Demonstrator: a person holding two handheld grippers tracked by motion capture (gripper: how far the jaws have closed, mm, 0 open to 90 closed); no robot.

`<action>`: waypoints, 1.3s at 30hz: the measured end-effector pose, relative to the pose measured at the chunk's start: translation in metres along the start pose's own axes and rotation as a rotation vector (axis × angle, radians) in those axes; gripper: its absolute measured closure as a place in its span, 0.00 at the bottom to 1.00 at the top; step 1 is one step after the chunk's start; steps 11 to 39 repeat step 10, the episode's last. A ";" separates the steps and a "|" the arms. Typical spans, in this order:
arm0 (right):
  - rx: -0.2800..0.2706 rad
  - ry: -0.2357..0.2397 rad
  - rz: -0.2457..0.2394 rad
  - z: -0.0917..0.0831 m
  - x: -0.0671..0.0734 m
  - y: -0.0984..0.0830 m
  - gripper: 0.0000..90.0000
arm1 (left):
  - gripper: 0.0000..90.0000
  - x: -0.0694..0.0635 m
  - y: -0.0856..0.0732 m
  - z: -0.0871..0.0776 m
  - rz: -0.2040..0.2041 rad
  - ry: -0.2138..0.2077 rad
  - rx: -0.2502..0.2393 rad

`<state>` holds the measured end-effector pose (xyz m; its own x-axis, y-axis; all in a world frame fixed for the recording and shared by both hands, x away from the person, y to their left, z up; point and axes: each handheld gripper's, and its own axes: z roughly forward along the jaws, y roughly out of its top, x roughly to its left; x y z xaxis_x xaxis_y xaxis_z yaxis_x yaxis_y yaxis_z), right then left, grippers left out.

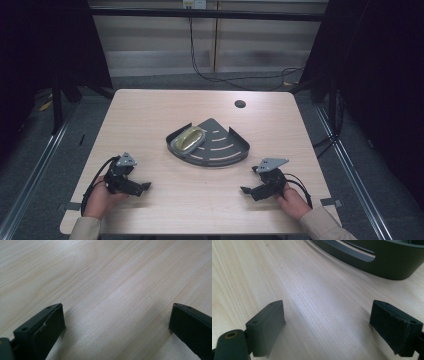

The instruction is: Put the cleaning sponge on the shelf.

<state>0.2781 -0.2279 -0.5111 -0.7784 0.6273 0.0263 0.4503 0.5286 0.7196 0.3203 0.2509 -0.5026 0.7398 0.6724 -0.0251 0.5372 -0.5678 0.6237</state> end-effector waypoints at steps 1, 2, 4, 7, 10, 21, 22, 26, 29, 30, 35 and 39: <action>-0.002 -0.002 -0.003 0.000 0.000 0.000 0.13 | 0.00 0.000 -0.001 0.000 0.001 -0.002 -0.010; 0.000 0.000 0.000 0.000 0.000 0.000 0.13 | 0.00 0.000 -0.002 -0.001 0.005 0.002 -0.010; 0.000 0.000 0.001 0.000 0.000 0.000 0.13 | 0.00 0.001 -0.004 0.000 0.008 -0.002 -0.030; 0.000 0.000 0.002 0.000 0.000 0.000 0.13 | 0.00 0.001 -0.007 0.000 0.007 -0.004 -0.065; -0.002 -0.001 0.001 0.000 0.000 0.000 0.13 | 0.00 0.002 -0.008 0.000 0.012 -0.007 -0.071; -0.002 -0.001 0.001 0.000 0.000 0.000 0.13 | 0.00 0.002 -0.008 0.000 0.012 -0.007 -0.071; -0.002 -0.001 0.001 0.000 0.000 0.000 0.13 | 0.00 0.002 -0.008 0.000 0.012 -0.007 -0.071; -0.002 -0.001 0.001 0.000 0.000 0.000 0.13 | 0.00 0.002 -0.008 0.000 0.012 -0.007 -0.071; -0.002 -0.001 0.001 0.000 0.000 0.000 0.13 | 0.00 0.002 -0.008 0.000 0.012 -0.007 -0.071; -0.002 -0.001 0.001 0.000 0.000 0.000 0.13 | 0.00 0.002 -0.008 0.000 0.012 -0.007 -0.071; -0.002 -0.001 0.001 0.000 0.000 0.000 0.13 | 0.00 0.002 -0.008 0.000 0.012 -0.007 -0.071; -0.002 -0.001 0.001 0.000 0.000 0.000 0.13 | 0.00 0.002 -0.008 0.000 0.012 -0.007 -0.071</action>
